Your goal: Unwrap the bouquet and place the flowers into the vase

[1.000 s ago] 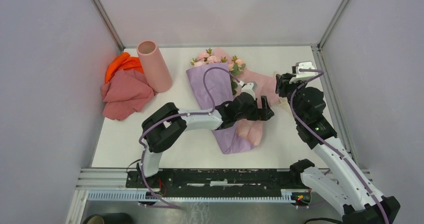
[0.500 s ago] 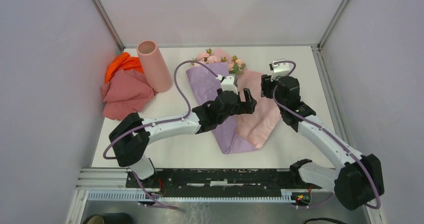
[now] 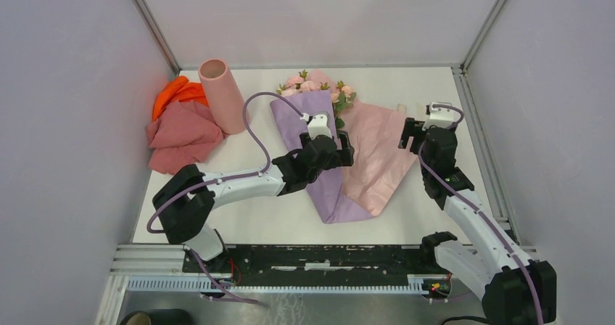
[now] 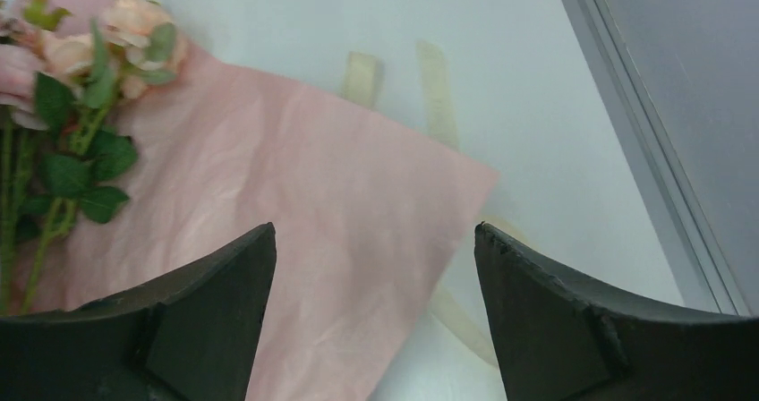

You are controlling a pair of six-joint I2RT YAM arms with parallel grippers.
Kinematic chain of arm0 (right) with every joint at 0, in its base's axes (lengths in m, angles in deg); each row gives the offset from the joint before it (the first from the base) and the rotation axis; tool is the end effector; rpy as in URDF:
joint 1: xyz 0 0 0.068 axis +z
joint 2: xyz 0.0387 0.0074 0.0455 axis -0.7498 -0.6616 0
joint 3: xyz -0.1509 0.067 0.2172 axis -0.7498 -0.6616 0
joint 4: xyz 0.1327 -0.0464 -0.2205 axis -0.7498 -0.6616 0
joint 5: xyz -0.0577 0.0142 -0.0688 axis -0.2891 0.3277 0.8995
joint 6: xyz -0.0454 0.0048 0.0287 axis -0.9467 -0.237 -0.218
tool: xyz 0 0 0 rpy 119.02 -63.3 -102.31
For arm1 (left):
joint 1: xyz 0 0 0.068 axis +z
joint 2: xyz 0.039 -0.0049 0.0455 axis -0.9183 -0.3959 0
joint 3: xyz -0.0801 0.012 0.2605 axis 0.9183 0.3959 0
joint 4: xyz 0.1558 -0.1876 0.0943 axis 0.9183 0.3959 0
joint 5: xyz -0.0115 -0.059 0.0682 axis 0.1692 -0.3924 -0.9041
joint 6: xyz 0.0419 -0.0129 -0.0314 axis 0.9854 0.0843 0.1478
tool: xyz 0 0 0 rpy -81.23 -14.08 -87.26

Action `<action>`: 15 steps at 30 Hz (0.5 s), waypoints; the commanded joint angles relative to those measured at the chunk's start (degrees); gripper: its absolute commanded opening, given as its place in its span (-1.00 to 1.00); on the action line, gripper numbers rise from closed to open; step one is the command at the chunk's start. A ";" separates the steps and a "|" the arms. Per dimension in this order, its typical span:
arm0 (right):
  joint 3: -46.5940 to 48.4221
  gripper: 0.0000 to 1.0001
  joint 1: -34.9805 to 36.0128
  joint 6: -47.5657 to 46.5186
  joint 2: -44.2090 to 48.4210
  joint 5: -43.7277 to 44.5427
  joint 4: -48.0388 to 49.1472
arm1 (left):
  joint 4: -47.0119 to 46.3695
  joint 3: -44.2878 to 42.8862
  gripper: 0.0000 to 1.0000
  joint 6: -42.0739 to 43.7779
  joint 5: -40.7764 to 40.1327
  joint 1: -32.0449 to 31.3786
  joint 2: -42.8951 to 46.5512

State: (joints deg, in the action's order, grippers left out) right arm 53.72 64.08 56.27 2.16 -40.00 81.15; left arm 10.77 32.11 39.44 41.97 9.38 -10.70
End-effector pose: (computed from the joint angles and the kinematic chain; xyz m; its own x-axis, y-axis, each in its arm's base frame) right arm 0.2113 0.0459 0.2712 -0.2676 0.0899 -0.9593 0.1118 0.9918 0.0618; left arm 0.2056 -0.2897 0.2376 -0.5356 -0.2375 -0.8104 0.2276 0.8835 -0.4094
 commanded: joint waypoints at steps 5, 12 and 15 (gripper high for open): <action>-8.49 0.75 -6.45 3.90 -1.83 -3.79 4.67 | -2.17 0.15 1.00 0.22 1.02 -0.01 -0.77; -11.15 0.61 -8.38 5.28 -6.04 -7.61 11.92 | -0.86 -1.48 1.00 1.13 1.31 -0.01 -1.70; -11.12 0.29 -9.43 5.36 -5.59 -8.15 13.09 | -0.33 -2.04 1.00 1.46 1.49 0.05 -2.18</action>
State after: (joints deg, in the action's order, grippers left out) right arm 42.18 56.04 60.40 -4.07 -46.34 87.51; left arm 10.90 32.17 39.44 43.39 9.38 -11.75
